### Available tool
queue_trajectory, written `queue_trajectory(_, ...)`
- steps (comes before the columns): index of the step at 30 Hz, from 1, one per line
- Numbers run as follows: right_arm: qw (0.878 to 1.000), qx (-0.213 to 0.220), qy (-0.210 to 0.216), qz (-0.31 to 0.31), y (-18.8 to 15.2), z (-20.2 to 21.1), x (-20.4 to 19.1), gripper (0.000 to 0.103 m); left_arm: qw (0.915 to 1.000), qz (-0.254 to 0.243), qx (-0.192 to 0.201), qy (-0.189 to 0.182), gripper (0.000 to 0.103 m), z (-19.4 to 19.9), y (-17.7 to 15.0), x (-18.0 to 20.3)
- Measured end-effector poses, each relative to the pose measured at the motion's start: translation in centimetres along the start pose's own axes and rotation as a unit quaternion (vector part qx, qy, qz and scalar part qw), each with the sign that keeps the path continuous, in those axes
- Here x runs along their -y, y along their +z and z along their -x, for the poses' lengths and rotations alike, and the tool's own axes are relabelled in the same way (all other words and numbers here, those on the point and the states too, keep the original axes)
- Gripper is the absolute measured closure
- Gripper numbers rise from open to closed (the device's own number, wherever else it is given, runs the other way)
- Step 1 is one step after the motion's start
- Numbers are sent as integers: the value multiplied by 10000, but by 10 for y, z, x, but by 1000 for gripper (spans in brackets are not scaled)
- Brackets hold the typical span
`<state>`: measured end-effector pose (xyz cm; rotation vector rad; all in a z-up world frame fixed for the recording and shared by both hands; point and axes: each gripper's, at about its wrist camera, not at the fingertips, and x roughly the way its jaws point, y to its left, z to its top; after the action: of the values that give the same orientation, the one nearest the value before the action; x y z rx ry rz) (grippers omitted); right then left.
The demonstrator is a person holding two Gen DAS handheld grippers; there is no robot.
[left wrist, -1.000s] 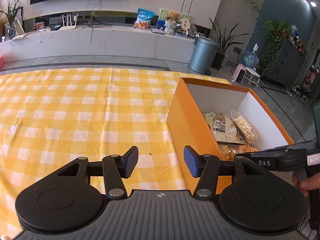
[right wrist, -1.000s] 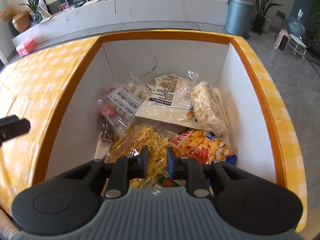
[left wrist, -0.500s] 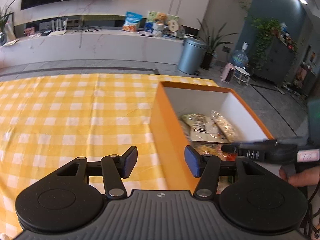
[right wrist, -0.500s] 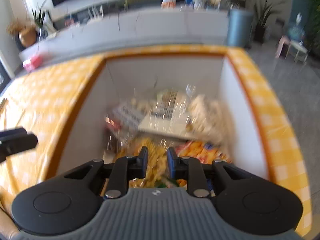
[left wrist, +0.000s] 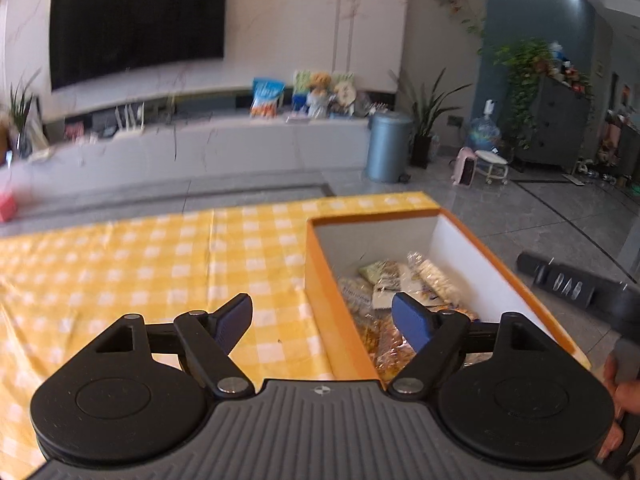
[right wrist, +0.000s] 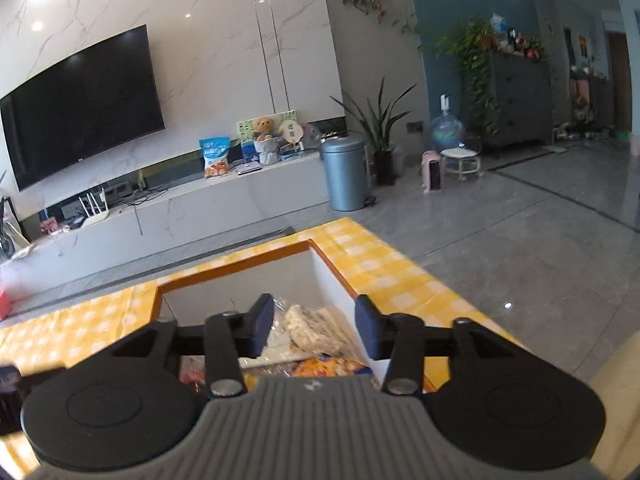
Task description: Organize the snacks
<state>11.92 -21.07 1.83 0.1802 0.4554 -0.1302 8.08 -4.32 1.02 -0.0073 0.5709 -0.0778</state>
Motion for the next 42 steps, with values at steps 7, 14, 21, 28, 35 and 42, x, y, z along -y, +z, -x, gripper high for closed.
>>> queue_trajectory(7, 9996, -67, 119, 260, -19, 53, 8, 43, 9987, 29, 311, -397, 9, 46, -8, 10)
queue_trajectory(14, 9977, -5, 317, 593, -45, 92, 3, 42, 9990, 103, 424, -108, 9, 63, -33, 15)
queue_trajectory(21, 9960, -39, 298, 841, -62, 93, -20, 42, 9978, 134, 652, -4, 9, 56, -53, 10)
queue_trajectory(28, 9942, -124, 252, 1039, -73, 92, -36, 42, 9977, 240, 613, -138, 9, 46, -69, 4)
queue_trajectory(35, 9932, -212, 187, 1125, -83, 87, -41, 41, 9983, 277, 511, -94, 9, 40, -84, 2)
queue_trajectory(42, 9908, -283, 70, 1322, -88, 84, -43, 42, 9985, 347, 409, -128, 9, 38, -92, 0)
